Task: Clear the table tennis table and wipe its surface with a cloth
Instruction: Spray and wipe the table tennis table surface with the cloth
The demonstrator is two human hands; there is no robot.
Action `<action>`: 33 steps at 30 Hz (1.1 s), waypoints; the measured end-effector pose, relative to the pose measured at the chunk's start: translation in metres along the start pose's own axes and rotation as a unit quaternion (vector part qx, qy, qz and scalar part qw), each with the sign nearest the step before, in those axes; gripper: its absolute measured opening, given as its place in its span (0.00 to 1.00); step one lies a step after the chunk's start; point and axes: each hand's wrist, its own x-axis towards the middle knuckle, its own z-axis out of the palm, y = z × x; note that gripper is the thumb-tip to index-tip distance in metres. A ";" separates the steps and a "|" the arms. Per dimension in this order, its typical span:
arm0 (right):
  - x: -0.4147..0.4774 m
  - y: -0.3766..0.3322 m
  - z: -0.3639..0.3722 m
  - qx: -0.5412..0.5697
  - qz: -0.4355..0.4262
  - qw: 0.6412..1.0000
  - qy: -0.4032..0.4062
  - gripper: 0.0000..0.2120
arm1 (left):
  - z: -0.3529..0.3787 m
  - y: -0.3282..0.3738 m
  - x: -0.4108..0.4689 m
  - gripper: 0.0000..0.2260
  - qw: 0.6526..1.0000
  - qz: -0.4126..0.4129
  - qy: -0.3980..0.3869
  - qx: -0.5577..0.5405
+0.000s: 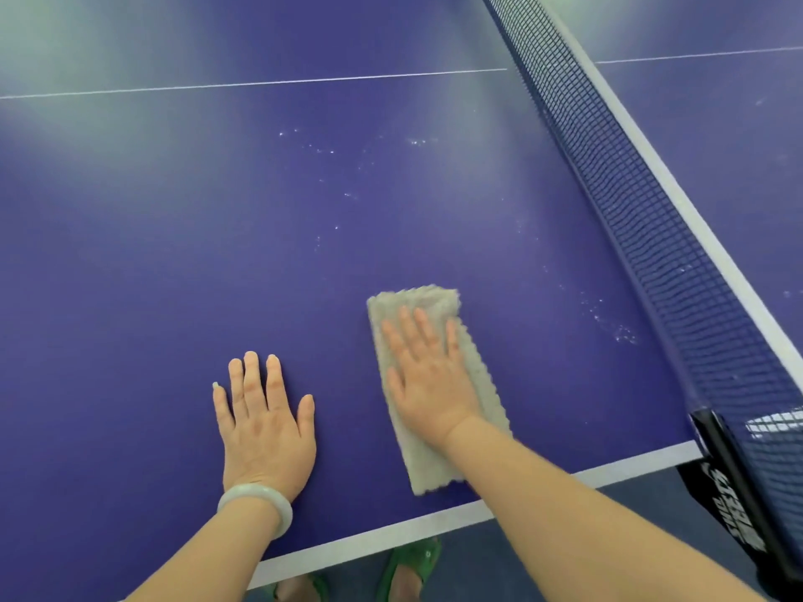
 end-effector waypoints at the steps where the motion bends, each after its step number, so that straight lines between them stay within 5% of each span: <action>1: -0.017 -0.004 0.001 -0.005 -0.046 0.999 -0.005 0.29 | 0.000 0.000 0.000 0.29 1.000 -0.002 0.001 -0.003; 5: -0.071 0.044 0.002 -0.018 -0.086 0.996 0.003 0.30 | -0.003 0.002 0.000 0.31 1.000 -0.004 -0.004 -0.011; 9: -0.059 0.101 -0.003 -0.018 0.105 0.994 0.014 0.30 | -0.003 0.001 0.000 0.30 1.000 -0.008 0.000 -0.007; 13: -0.014 0.072 -0.002 0.021 0.255 0.966 0.037 0.30 | 0.000 0.001 0.001 0.30 1.000 -0.007 -0.005 -0.002; 17: -0.037 0.030 0.004 0.020 0.140 0.989 0.043 0.30 | -0.005 0.005 0.001 0.28 0.999 -0.008 -0.008 -0.053; 20: -0.071 0.037 0.009 0.025 0.107 0.993 0.046 0.29 | -0.009 0.037 0.004 0.23 0.990 0.097 0.024 -0.101; 24: -0.102 0.066 0.014 -0.009 0.203 0.977 0.058 0.30 | -0.007 0.106 0.019 0.25 0.969 0.234 0.003 -0.083; 33: -0.122 0.136 0.012 -0.014 0.410 0.908 0.084 0.33 | 0.008 0.136 0.021 0.31 0.980 0.199 0.013 -0.013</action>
